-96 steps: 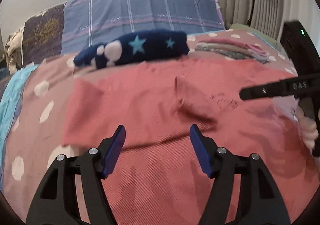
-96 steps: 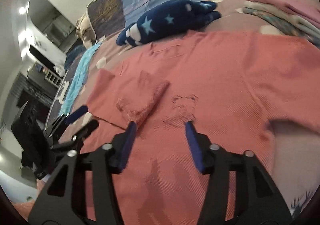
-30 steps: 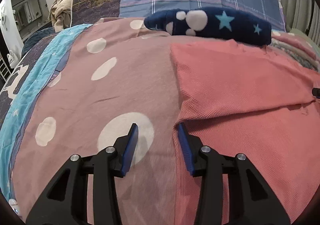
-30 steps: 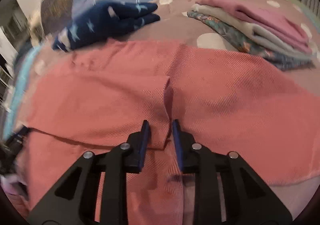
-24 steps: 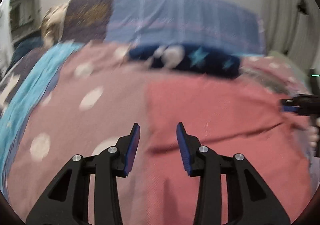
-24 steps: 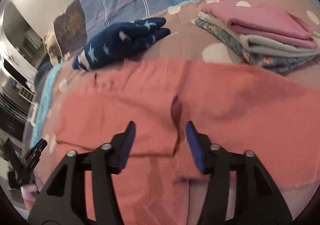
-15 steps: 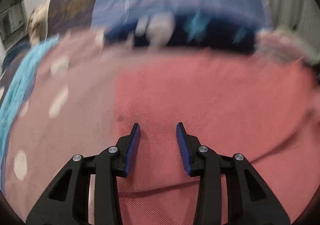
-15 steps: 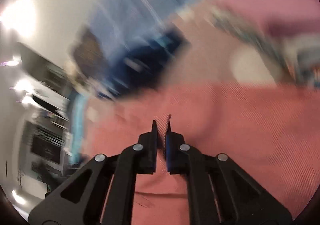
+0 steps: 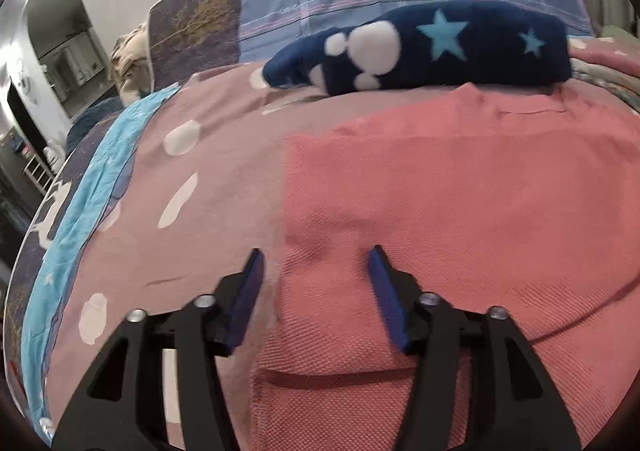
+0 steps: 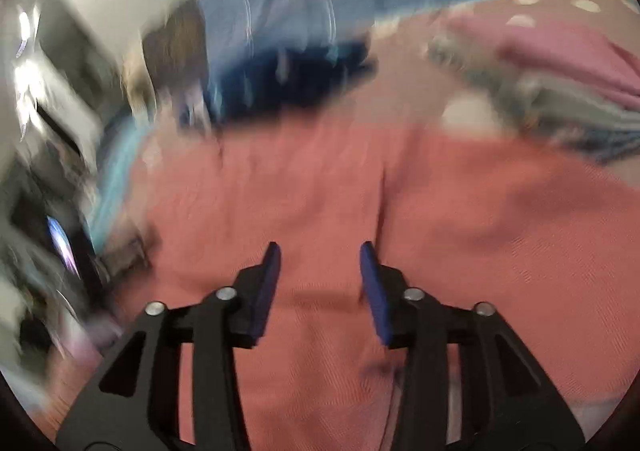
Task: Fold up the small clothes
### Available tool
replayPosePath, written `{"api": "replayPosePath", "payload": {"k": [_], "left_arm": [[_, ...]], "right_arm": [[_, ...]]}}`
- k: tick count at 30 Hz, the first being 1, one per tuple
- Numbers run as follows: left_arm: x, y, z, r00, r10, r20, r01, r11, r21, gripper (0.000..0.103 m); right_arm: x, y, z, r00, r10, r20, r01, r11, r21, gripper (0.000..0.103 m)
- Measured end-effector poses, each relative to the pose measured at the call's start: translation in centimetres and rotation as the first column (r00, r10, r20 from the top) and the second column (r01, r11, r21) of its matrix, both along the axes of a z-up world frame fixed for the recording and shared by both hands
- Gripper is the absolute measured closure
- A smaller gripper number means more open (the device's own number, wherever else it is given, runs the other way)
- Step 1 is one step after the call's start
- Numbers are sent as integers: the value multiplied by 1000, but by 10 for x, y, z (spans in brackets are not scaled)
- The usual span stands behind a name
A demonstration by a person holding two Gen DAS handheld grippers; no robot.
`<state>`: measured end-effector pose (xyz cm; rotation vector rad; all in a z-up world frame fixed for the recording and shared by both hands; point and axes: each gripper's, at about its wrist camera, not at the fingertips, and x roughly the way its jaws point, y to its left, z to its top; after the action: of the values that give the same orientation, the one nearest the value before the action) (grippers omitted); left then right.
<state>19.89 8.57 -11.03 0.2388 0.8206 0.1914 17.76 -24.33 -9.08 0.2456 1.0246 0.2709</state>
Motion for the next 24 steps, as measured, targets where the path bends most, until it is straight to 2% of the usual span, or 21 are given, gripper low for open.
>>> {"api": "replayPosePath", "payload": {"k": [1, 2, 4, 5, 6, 7, 9, 10, 11, 12, 13, 14, 16, 17, 19, 20, 21, 22, 23, 24], "left_arm": [[0, 2, 1, 1000, 9, 1, -9, 1000, -3, 38], [0, 5, 1, 1000, 13, 2, -13, 1000, -16, 38], [-2, 9, 2, 1000, 12, 1, -12, 999, -43, 37], [-4, 9, 3, 1000, 11, -1, -11, 999, -53, 37], [-4, 11, 2, 1000, 8, -3, -9, 997, -71, 38], [-4, 12, 3, 1000, 6, -4, -6, 996, -86, 38], [-7, 16, 7, 1000, -13, 9, 14, 991, -135, 42], [-10, 15, 11, 999, -32, 24, 35, 987, -160, 43], [-13, 13, 17, 997, -57, 45, 64, 980, -186, 43], [-19, 9, 27, 991, -102, 82, 119, 965, -233, 43], [-20, 5, 31, 987, -128, 98, 149, 954, -258, 43], [-22, -3, 38, 978, -171, 116, 199, 933, -299, 43], [-21, -16, 42, 968, -223, 114, 249, 907, -341, 43], [-19, -27, 37, 961, -261, 94, 277, 897, -345, 43], [-16, -42, 20, 955, -294, 34, 290, 906, -310, 43], [-11, -49, 1, 955, -296, -31, 276, 920, -278, 43], [-12, -51, -4, 955, -294, -33, 274, 923, -270, 42], [-13, -50, -1, 956, -294, -25, 276, 922, -270, 42], [-14, -50, 0, 957, -290, -22, 273, 924, -269, 42], [-14, -50, -1, 957, -290, -22, 274, 924, -267, 41]], "right_arm": [[-1, 7, -10, 1000, -5, -23, 3, 997, -82, 74], [-6, 9, -11, 1000, -19, 10, 20, 993, -114, 77], [-25, -4, 2, 995, -88, 42, 90, 995, -36, 77], [-38, -15, 9, 990, -124, 69, 121, 992, 37, 74], [-57, -34, 17, 979, -175, 102, 165, 981, 104, 70], [-72, -50, 23, 966, -224, 126, 208, 969, 130, 68], [-109, -96, 30, 916, -373, 150, 346, 921, 179, 64], [-128, -120, 30, 882, -449, 142, 415, 884, 216, 64], [-149, -143, 30, 843, -523, 126, 480, 837, 264, 60], [-172, -170, 27, 784, -613, 98, 558, 765, 323, 57], [-190, -189, 25, 738, -670, 77, 607, 709, 359, 56], [-202, -202, 23, 708, -704, 65, 635, 673, 379, 50], [-213, -218, 19, 670, -741, 47, 674, 633, 380, 39], [-210, -222, 16, 650, -759, 23, 701, 611, 368, 30], [-203, -231, 6, 636, -771, -28, 715, 575, 398, 29], [-197, -234, 0, 628, -777, -50, 718, 554, 422, 29], [-191, -239, -5, 610, -790, -63, 722, 521, 455, 30], [-187, -244, -5, 589, -806, -57, 724, 495, 479, 32], [-178, -248, -7, 564, -825, -40, 728, 474, 495, 46], [-172, -254, -6, 532, -847, -20, 738, 452, 500, 74]]}}
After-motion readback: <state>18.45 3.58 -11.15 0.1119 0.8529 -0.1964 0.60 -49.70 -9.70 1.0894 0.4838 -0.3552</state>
